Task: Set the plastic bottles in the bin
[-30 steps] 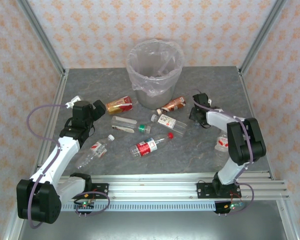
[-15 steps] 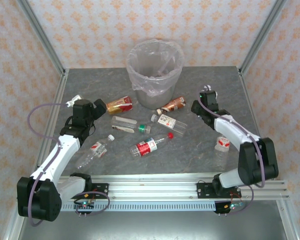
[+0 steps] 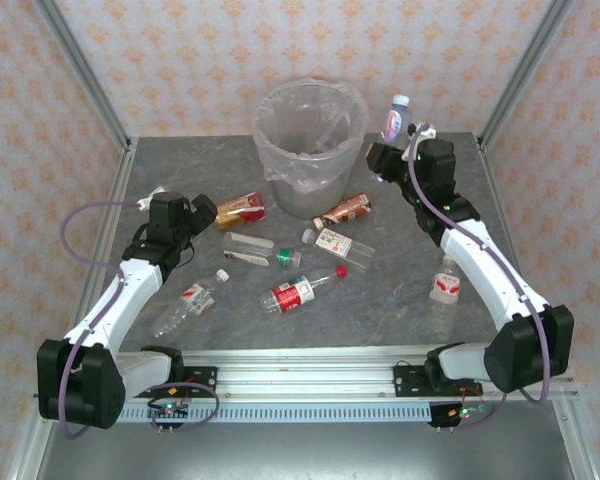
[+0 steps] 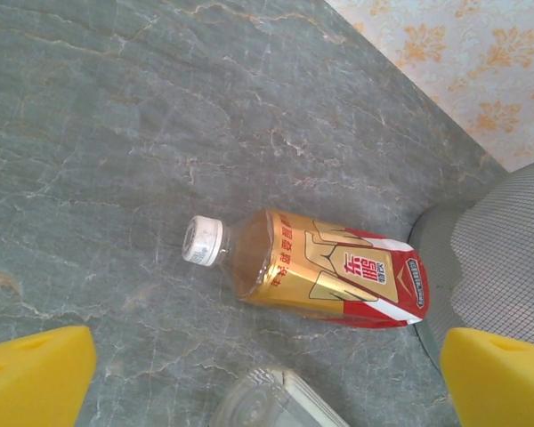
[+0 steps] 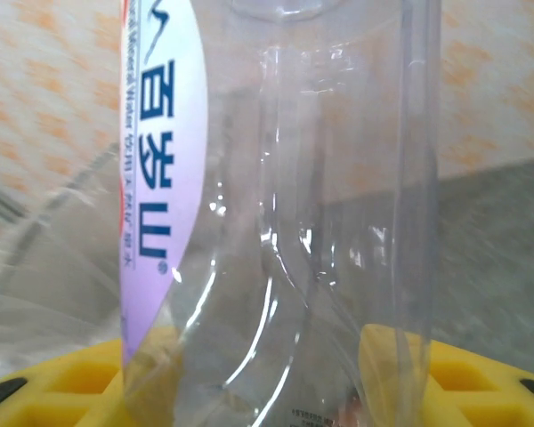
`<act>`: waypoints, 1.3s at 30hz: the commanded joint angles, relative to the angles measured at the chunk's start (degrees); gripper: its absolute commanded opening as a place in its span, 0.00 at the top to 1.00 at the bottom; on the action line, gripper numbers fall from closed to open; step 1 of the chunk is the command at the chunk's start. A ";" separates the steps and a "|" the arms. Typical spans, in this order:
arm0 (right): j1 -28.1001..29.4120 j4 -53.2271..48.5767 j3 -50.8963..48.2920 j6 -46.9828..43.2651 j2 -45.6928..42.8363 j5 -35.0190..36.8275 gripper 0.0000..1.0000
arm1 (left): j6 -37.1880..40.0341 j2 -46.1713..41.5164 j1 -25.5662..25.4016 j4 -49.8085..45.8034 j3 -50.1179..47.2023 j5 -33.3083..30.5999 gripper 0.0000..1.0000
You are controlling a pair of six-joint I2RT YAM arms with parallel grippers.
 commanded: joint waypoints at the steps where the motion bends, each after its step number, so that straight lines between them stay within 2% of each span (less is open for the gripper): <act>1: 1.93 0.88 6.49 -1.82 3.54 -3.03 0.46 | -1.08 0.07 -0.14 -3.47 2.00 -0.34 0.00; 9: 5.77 -7.10 25.93 -4.40 17.58 -3.90 0.46 | -0.52 0.21 0.06 -6.00 2.35 -1.40 0.00; 24: 6.98 -21.27 56.35 -6.83 41.83 -4.17 0.46 | 0.67 0.28 0.44 -8.04 2.21 -1.50 0.00; 32: 7.17 -34.16 75.11 -8.79 55.02 -0.01 0.42 | 1.25 1.12 0.47 -8.32 2.49 -1.46 0.00; 39: 8.83 -36.83 75.84 -12.63 55.90 3.07 0.36 | 1.84 1.51 0.56 -8.92 2.41 -2.09 0.00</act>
